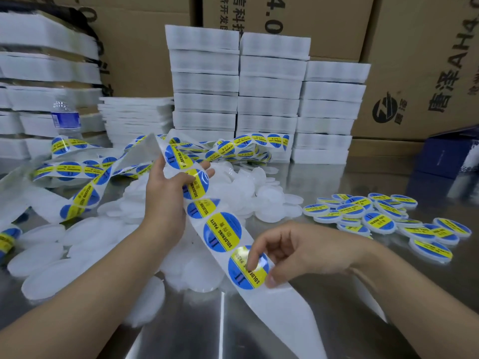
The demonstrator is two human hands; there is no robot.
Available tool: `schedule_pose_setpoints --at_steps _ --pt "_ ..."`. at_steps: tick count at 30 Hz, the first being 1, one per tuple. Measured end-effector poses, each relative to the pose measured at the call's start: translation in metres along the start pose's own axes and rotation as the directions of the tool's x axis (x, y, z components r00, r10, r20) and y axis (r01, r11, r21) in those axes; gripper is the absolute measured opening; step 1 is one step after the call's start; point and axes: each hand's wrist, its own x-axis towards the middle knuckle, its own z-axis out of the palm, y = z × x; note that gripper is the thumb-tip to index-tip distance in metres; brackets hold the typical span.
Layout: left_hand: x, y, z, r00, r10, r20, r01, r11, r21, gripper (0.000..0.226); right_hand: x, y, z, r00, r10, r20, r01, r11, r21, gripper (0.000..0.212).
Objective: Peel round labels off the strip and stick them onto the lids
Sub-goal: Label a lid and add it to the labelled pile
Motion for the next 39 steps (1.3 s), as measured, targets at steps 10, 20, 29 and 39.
schedule_pose_setpoints --at_steps 10,20,29,39 --pt "0.012 0.011 -0.005 0.987 -0.013 -0.158 0.009 1.000 -0.025 0.025 -0.005 -0.003 -0.001 0.991 0.118 0.056 -0.107 0.980 -0.170 0.026" --pt "0.019 0.011 -0.013 0.911 -0.127 -0.391 0.115 0.992 -0.053 0.022 -0.012 -0.004 -0.009 0.987 0.120 0.106 -0.106 0.986 -0.131 0.023" --pt "0.025 0.004 -0.015 0.988 -0.096 -0.118 0.083 0.990 -0.115 0.019 -0.003 0.001 -0.003 0.987 -0.026 -0.158 0.034 0.998 0.050 0.021" --pt "0.025 0.001 -0.021 0.949 -0.299 -0.097 0.260 0.919 -0.296 0.035 0.004 0.008 -0.002 0.953 0.015 -0.303 0.014 0.995 0.096 0.069"
